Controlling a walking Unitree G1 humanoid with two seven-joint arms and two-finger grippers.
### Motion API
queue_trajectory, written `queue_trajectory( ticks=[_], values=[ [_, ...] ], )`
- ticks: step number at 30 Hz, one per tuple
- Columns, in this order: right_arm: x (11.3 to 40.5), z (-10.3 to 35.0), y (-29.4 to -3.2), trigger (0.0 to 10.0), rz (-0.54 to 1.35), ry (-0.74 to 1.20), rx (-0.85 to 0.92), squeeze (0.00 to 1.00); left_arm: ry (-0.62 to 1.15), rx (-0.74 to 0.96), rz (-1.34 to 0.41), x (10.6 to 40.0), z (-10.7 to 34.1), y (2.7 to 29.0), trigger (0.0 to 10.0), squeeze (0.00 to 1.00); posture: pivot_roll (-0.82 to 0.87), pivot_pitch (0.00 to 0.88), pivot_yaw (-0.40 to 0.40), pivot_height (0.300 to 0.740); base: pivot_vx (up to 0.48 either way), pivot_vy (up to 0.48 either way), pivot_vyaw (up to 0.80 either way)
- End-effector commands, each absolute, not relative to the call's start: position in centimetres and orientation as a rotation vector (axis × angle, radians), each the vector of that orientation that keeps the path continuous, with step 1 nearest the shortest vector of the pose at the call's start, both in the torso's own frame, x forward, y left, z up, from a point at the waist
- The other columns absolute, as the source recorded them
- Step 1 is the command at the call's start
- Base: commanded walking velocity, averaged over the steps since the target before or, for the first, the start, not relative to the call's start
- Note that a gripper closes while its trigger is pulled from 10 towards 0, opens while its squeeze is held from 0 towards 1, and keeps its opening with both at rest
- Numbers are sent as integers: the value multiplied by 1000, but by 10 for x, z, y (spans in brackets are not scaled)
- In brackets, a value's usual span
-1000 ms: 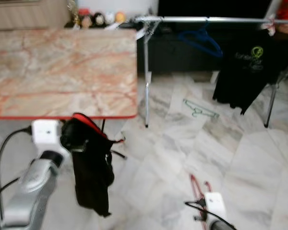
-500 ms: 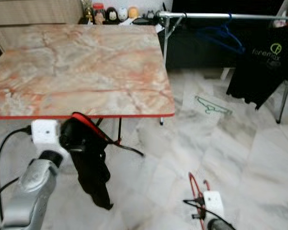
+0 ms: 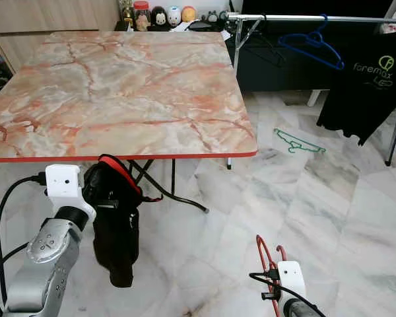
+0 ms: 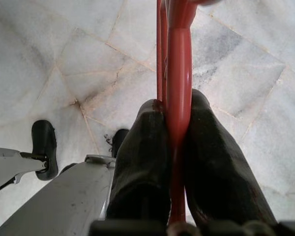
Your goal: Hang hanger
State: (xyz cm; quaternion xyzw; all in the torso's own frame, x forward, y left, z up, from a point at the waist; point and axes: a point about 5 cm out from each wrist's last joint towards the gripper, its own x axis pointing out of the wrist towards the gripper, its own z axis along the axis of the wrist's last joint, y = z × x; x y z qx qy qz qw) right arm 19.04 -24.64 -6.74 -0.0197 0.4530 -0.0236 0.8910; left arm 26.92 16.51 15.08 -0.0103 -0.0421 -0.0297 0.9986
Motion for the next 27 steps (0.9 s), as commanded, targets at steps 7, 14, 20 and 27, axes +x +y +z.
queue_trajectory(
  ticks=[7,14,20,27],
  values=[
    [189,-67,-251,10000,-52,953,-49,0,-161,-20,-66,275,170,166,10000,0,-21,79,-19,740,196,0,0],
    [189,-66,-251,10000,-47,955,-46,0,-160,-21,-77,274,170,163,10000,0,-22,89,-21,740,386,0,0],
    [189,-67,-252,10000,-45,960,-47,0,-163,-18,-82,275,171,163,10000,0,-18,83,-23,740,415,0,0],
    [189,-67,-252,10000,-35,964,-49,0,-171,-15,-84,275,173,162,10000,0,-17,76,-24,740,422,0,0]
  ],
)
